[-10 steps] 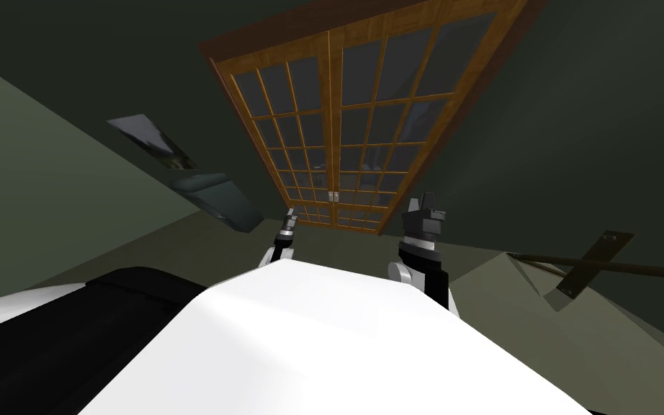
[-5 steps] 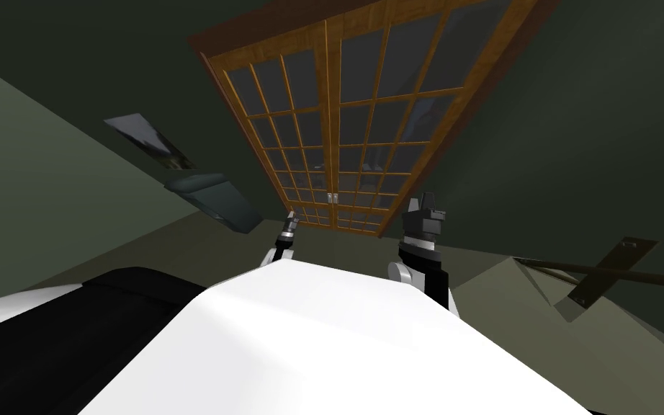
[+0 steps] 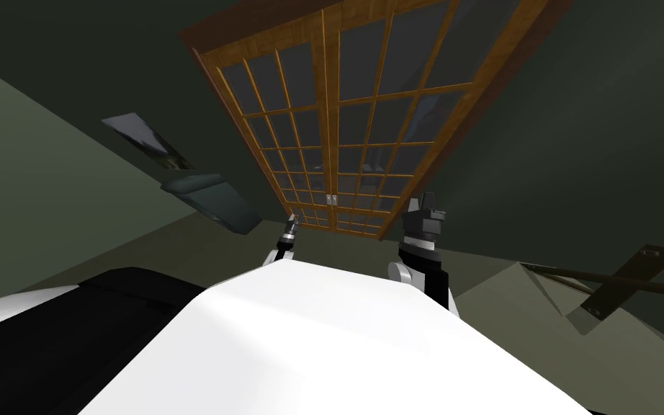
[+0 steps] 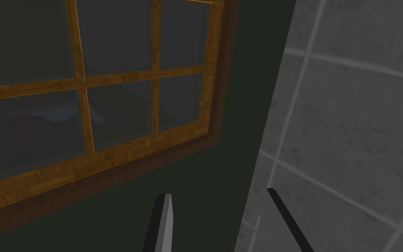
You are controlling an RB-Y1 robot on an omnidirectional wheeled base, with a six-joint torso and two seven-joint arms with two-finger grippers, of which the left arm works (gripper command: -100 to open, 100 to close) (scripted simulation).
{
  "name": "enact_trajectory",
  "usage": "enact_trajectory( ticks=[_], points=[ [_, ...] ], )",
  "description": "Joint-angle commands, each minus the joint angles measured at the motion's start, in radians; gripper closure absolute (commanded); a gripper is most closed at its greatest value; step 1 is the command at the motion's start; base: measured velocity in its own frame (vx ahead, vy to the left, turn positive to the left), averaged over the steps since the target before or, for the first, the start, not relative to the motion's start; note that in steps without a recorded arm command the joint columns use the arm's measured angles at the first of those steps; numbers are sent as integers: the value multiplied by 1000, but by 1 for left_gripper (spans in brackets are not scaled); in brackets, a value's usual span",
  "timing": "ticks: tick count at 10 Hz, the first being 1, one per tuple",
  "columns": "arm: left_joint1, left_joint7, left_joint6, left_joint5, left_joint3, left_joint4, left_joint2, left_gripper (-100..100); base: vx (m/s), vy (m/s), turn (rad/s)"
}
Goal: Pull the door open
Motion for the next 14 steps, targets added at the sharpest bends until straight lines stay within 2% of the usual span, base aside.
enact_trajectory(
  ticks=[1, 9, 10, 14],
  points=[
    [-9, -26, -6, -18, 8, 33, -1, -100, 102, -28, 19],
    [-52, -145, -48, -105, 48, 197, -13, -100, 97, -31, 19],
    [-62, -173, -58, -126, 58, 236, -18, -100, 128, -34, 22],
    [-83, -228, -77, -166, 76, 313, -28, -100, 116, -32, 21]
  ],
)
